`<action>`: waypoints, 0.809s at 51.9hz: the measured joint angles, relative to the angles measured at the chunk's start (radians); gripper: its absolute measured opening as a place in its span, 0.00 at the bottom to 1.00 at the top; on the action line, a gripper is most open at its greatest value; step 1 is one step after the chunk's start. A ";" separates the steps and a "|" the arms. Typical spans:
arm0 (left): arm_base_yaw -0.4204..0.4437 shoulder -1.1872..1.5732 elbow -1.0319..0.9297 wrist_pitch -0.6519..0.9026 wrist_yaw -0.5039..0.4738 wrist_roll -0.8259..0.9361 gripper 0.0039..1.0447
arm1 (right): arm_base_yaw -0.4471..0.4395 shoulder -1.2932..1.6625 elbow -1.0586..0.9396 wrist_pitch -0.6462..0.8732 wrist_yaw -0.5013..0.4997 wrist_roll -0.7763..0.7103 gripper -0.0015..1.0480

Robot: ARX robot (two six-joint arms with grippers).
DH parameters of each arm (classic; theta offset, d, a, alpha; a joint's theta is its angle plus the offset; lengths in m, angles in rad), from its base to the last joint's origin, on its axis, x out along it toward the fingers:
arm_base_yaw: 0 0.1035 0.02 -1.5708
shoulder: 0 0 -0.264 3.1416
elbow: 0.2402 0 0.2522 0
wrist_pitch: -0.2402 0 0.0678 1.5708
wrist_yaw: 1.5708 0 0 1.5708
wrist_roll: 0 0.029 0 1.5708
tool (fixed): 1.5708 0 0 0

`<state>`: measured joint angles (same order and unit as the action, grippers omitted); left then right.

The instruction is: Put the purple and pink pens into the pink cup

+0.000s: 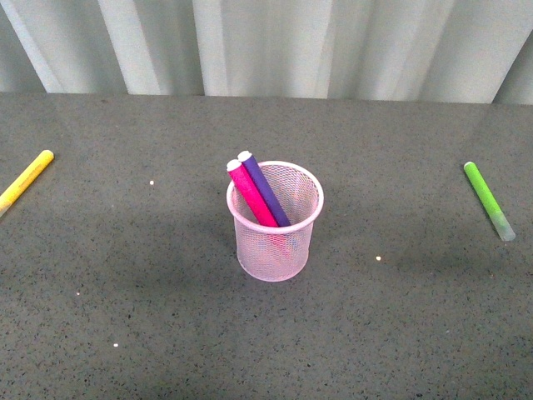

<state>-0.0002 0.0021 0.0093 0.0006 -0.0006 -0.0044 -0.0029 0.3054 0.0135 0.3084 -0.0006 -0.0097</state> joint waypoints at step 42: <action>0.000 -0.001 0.000 0.000 0.000 0.000 0.94 | 0.000 -0.301 0.001 -0.306 0.000 0.007 0.09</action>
<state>-0.0002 0.0013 0.0093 0.0006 -0.0006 -0.0044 -0.0025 0.0044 0.0147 0.0021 -0.0006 -0.0029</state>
